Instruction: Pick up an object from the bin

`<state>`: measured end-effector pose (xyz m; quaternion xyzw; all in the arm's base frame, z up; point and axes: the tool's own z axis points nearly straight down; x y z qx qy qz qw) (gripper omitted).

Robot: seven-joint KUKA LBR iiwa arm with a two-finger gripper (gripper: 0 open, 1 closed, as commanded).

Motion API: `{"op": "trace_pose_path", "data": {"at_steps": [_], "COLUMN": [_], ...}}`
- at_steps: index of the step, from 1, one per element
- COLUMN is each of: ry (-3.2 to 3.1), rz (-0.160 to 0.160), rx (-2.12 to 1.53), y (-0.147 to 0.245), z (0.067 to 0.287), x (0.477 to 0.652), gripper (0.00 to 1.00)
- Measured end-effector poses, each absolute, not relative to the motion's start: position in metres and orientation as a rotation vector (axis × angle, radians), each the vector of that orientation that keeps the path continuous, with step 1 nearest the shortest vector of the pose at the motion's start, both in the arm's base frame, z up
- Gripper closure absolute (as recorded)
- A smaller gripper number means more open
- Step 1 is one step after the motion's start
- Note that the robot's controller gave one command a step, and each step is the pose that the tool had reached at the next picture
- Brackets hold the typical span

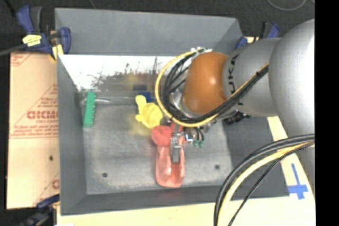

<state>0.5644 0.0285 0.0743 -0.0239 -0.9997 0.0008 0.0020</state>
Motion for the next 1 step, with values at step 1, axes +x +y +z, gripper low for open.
{"op": "trace_pose_path", "data": {"at_steps": [1], "ry": [-3.122], "rz": [0.0], "rx": [-0.283], "y": [0.0297], "z": [0.0753], "x": [0.5649], "gripper": [0.0]}}
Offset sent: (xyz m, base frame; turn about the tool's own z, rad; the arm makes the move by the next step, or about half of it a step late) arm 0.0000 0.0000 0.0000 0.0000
